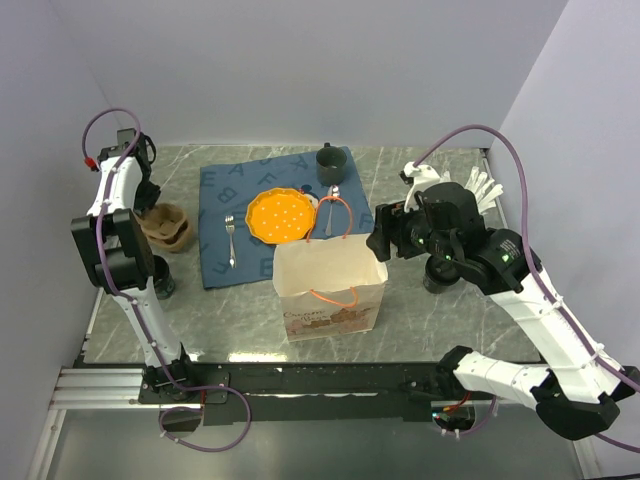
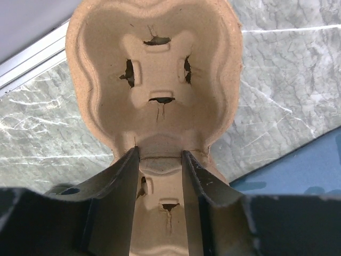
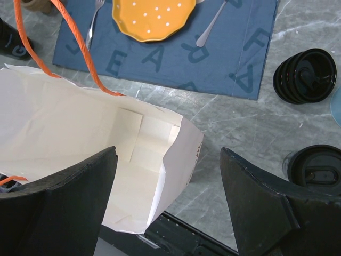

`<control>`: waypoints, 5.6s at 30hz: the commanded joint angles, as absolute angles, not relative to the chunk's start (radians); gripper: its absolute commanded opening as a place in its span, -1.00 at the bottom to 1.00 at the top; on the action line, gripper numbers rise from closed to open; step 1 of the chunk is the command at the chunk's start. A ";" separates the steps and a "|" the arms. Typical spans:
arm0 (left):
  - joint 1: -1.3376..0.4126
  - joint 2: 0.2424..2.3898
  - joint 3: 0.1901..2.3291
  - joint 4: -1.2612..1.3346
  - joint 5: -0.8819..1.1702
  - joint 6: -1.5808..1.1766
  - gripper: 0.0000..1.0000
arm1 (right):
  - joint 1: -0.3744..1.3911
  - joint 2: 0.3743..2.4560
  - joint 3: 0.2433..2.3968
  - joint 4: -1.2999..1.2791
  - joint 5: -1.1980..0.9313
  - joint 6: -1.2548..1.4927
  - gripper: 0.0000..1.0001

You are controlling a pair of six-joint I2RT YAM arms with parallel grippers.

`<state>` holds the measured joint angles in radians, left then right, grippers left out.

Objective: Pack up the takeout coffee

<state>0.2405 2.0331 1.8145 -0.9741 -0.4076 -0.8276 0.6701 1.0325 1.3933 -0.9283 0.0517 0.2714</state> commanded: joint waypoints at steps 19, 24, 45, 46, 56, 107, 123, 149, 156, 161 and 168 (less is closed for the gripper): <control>0.158 1.850 1.908 -1.074 -0.374 -0.620 -0.31 | 0.673 1.009 1.486 -0.934 0.023 0.272 0.70; 0.086 1.734 1.879 -1.051 -0.239 -0.540 -0.31 | 0.673 0.994 1.499 -0.950 0.005 0.279 0.70; -0.320 1.306 1.944 -0.974 0.346 -0.394 -0.36 | 0.673 0.904 1.549 -1.022 -0.049 0.406 0.67; -0.330 1.295 1.939 -0.959 0.372 -0.394 -0.40 | 0.673 0.904 1.549 -1.026 -0.048 0.405 0.66; -0.483 1.193 1.835 -0.815 0.594 -0.362 -0.37 | 0.673 0.887 1.559 -1.092 -0.015 0.426 0.68; -0.772 1.198 1.479 -0.626 0.638 0.213 -0.50 | 0.673 0.906 1.457 -1.092 0.095 0.523 0.58; -0.776 1.223 1.465 -0.715 0.604 0.276 -0.52 | 0.673 0.956 1.344 -1.026 0.043 0.566 0.16; -0.796 1.250 1.417 -0.683 0.568 0.299 -0.53 | 0.673 1.002 1.296 -0.973 -0.037 0.601 -0.20; -0.808 1.261 1.411 -0.696 0.542 0.313 -0.53 | 0.675 1.012 1.315 -0.988 -0.012 0.580 -0.85; -0.825 1.282 1.414 -0.704 0.511 0.316 -0.54 | 0.673 1.025 1.344 -0.996 -0.003 0.563 -1.00; -0.868 1.325 1.436 -0.758 0.450 0.334 -0.57 | 0.673 1.022 1.353 -0.996 -0.002 0.555 -1.00</control>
